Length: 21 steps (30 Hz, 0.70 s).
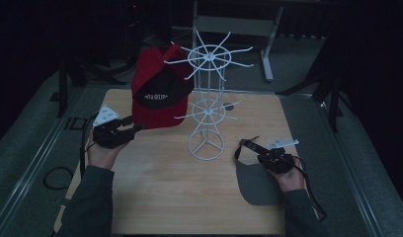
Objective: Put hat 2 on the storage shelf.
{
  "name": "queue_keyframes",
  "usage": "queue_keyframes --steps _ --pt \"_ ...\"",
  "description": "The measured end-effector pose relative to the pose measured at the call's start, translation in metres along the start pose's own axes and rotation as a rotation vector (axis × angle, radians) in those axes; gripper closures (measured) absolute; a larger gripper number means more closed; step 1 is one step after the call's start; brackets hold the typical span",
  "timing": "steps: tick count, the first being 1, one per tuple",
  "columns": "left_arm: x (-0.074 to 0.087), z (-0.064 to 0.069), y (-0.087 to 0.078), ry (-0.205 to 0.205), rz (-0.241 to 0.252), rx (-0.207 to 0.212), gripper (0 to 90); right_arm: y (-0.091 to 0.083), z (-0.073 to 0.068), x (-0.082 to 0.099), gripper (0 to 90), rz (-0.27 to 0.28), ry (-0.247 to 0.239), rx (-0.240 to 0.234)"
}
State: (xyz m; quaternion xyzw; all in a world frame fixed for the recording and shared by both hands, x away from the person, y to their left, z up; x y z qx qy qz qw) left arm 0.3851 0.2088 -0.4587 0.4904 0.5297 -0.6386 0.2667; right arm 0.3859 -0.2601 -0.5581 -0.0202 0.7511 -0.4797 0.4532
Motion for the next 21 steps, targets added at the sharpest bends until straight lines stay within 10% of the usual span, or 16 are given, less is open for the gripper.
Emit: queue_keyframes --steps 21 --pt "0.002 -0.002 0.0 -0.004 -0.004 -0.001 54.4 0.023 0.025 -0.052 70.3 -0.035 -0.076 -0.001"
Point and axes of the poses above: each handheld gripper's, and its own axes: y roughly forward along the jaws, x roughly out of its underside, z roughly to its right, the point moved 6 cm from there along y, roughly forward along the jaws, and after that the axes turned 12 degrees about -x, right-handed, at the moved point
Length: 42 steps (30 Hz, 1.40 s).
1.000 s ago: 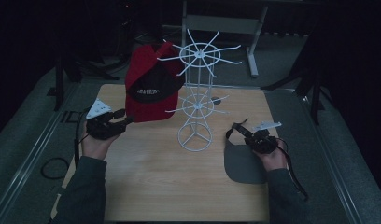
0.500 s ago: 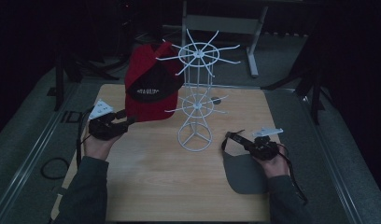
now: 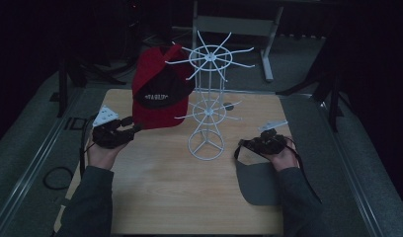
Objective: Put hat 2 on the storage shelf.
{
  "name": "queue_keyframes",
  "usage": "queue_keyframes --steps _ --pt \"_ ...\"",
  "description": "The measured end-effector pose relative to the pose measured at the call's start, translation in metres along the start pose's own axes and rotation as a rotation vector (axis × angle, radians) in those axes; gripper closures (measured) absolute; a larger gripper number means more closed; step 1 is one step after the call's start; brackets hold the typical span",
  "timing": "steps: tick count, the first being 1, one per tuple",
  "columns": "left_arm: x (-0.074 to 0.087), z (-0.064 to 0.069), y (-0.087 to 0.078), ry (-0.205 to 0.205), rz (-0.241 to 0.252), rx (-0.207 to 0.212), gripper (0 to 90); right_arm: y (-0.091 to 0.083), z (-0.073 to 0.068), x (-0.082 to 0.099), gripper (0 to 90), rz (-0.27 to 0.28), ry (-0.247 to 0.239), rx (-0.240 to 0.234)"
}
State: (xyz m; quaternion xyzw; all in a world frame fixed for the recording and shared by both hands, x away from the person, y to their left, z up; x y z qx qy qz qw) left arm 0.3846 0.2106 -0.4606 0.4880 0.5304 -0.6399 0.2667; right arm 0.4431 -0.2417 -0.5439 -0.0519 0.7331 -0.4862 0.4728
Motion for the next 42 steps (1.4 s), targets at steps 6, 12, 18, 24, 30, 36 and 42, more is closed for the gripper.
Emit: queue_keyframes --steps 6,12,18,24,30,36,42 --pt "0.0 0.0 0.0 0.0 0.001 0.003 54.4 0.006 0.008 -0.008 66.9 -0.011 -0.002 -0.005" --pt "0.0 0.0 0.0 0.0 0.001 0.001 54.4 0.013 0.014 -0.011 64.4 -0.037 -0.009 -0.015" --pt "-0.002 -0.001 -0.001 -0.001 0.003 0.0 54.5 0.019 0.017 -0.014 62.0 -0.071 -0.025 -0.024" --pt "-0.004 -0.001 -0.002 -0.001 0.007 -0.001 54.4 0.024 0.022 -0.017 61.8 -0.111 -0.047 -0.017" --pt "-0.003 0.0 0.0 -0.001 0.005 0.001 54.5 0.031 0.02 -0.018 61.2 -0.162 -0.083 -0.027" --pt "-0.003 -0.001 -0.001 -0.003 0.007 0.0 54.4 0.045 0.017 -0.017 60.9 -0.229 -0.109 -0.047" --pt "-0.002 0.0 0.0 0.0 0.004 0.001 54.4 0.055 0.014 -0.013 66.8 -0.297 -0.128 -0.057"
Point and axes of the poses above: each handheld gripper's, and its own axes: y roughly forward along the jaws, x roughly out of its underside, z roughly to its right, the point moved 6 cm from there along y, roughly forward along the jaws, and after that the axes turned 12 degrees about -x, right-handed, at the moved point
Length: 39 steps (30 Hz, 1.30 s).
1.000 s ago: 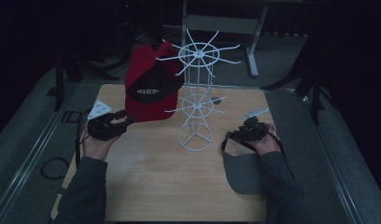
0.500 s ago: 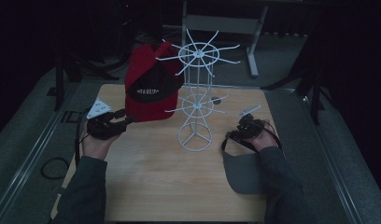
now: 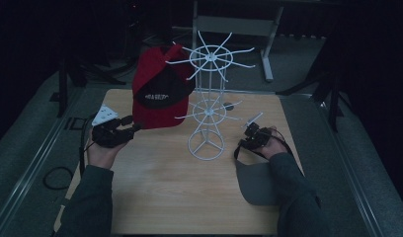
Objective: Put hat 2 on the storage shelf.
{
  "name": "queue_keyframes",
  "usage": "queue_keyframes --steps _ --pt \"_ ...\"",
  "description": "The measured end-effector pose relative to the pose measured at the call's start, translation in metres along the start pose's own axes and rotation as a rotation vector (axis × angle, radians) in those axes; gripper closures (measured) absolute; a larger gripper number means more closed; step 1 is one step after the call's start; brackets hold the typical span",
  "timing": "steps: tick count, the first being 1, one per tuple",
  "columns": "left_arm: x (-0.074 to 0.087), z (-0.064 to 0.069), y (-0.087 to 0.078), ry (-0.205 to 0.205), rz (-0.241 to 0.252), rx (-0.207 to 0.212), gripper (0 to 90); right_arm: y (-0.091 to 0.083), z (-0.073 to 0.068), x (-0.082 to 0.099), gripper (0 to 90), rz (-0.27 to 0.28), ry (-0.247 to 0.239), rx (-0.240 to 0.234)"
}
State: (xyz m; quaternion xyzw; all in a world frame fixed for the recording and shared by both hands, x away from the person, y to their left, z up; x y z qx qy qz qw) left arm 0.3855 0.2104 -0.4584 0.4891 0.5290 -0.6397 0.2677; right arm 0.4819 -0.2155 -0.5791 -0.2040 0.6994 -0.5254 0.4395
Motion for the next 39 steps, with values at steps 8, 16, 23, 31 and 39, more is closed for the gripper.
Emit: queue_keyframes --steps 8,16,23,31,39 --pt "0.0 0.0 0.0 -0.003 0.003 0.0 54.4 0.007 -0.002 0.0 87.4 -0.03 0.028 0.006" --pt "0.0 -0.001 -0.001 -0.005 0.005 -0.005 54.5 -0.004 0.001 0.0 88.3 0.014 0.042 0.059" --pt "-0.001 0.002 0.001 -0.004 0.006 0.0 54.4 -0.021 0.0 -0.001 88.2 0.063 0.029 0.052" --pt "-0.001 0.001 0.0 -0.006 0.006 -0.002 54.2 -0.045 -0.001 -0.002 88.2 0.14 0.036 0.056" --pt "-0.001 0.002 0.001 -0.005 0.009 -0.002 53.9 -0.078 -0.004 -0.005 88.3 0.209 0.016 0.091"
Point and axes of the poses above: each handheld gripper's, and its own axes: y roughly forward along the jaws, x roughly out of its underside, z roughly to its right, the point moved 6 cm from there along y, roughly forward along the jaws, and after that the axes turned 12 degrees about -x, right-handed, at the moved point
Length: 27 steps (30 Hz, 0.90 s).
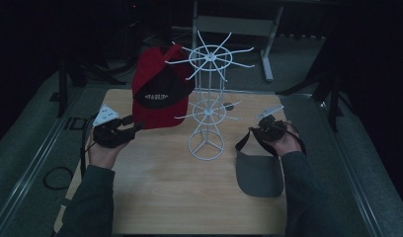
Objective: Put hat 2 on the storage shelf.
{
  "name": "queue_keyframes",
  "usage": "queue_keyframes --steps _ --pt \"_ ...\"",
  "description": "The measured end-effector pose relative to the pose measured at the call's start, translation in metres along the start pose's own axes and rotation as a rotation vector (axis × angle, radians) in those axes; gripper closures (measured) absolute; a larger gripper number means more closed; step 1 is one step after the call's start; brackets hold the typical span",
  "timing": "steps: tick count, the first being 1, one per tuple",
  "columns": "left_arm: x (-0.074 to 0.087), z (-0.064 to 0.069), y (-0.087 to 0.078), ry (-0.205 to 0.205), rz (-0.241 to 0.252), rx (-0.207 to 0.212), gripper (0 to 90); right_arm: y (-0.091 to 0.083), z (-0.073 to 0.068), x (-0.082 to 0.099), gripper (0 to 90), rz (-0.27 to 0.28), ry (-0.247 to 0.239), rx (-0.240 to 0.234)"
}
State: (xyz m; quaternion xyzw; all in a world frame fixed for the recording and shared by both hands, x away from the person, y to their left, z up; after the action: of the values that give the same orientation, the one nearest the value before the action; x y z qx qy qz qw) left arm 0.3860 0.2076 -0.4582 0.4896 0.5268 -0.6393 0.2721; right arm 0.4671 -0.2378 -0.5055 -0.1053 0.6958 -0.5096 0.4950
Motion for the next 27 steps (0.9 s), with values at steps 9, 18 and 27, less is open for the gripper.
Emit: queue_keyframes --steps 9,18,27 --pt "0.0 0.0 0.0 0.001 -0.002 0.0 53.9 -0.029 -0.008 -0.012 88.3 0.056 -0.045 0.028" --pt "0.0 0.0 0.0 0.003 -0.003 0.0 54.0 -0.049 -0.018 -0.022 88.3 0.097 -0.074 0.038" --pt "0.0 -0.001 -0.001 0.004 -0.002 -0.003 54.8 -0.064 -0.026 -0.03 88.2 0.127 -0.106 0.048"
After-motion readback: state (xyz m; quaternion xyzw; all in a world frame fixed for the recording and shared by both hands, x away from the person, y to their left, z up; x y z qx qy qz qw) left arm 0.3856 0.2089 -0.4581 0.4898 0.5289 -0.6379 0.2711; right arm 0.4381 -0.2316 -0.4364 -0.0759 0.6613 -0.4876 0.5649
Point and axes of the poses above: each handheld gripper's, and its own axes: y roughly forward along the jaws, x roughly out of its underside, z roughly to its right, the point moved 6 cm from there along y, roughly forward along the jaws, and after that the axes turned 12 degrees about -x, right-handed, at the moved point
